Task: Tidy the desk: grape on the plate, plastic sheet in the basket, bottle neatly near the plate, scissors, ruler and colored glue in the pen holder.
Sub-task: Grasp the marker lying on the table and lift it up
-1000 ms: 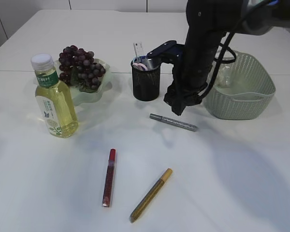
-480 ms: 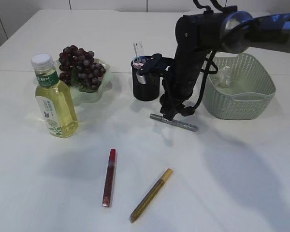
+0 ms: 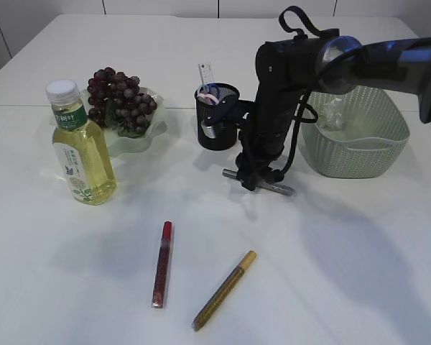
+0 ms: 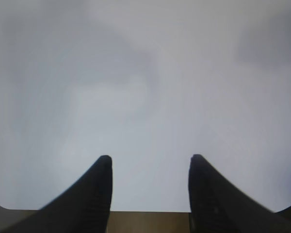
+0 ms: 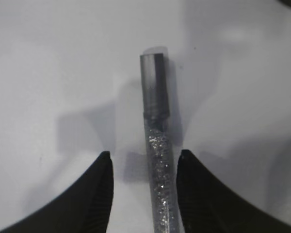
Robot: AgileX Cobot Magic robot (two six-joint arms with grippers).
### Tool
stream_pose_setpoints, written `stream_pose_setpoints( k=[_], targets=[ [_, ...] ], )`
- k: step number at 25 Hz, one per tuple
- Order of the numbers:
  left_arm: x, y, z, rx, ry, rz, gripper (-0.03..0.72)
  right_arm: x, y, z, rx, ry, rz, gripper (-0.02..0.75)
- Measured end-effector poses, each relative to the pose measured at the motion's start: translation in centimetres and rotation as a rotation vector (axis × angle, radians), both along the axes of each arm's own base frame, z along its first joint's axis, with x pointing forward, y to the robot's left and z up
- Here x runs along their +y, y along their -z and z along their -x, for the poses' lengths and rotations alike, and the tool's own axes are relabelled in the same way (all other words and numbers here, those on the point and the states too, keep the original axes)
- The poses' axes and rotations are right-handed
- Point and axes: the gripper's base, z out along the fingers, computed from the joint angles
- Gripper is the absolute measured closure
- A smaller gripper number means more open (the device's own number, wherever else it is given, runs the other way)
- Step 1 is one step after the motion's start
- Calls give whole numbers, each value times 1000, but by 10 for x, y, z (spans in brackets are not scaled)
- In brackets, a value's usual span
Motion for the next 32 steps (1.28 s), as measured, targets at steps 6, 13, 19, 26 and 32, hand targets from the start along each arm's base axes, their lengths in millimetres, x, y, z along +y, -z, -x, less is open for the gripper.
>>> stream_pose_setpoints(
  k=[6,13,19,26,32],
  targets=[
    [0,5,2,16,-1,-1,314,0,1,0,2,0,1,388],
    [0,4,4,8,-1,0,315,0,3,-1,1,1,-2,388],
    [0,4,3,6,0,0,316,1,9,-1,12,3,-2,390],
    [0,4,3,6,0,0,316,1,10,-1,15,4,-5,541],
    [0,4,3,6,0,0,316,1,10,-1,15,4,-5,641]
  ],
)
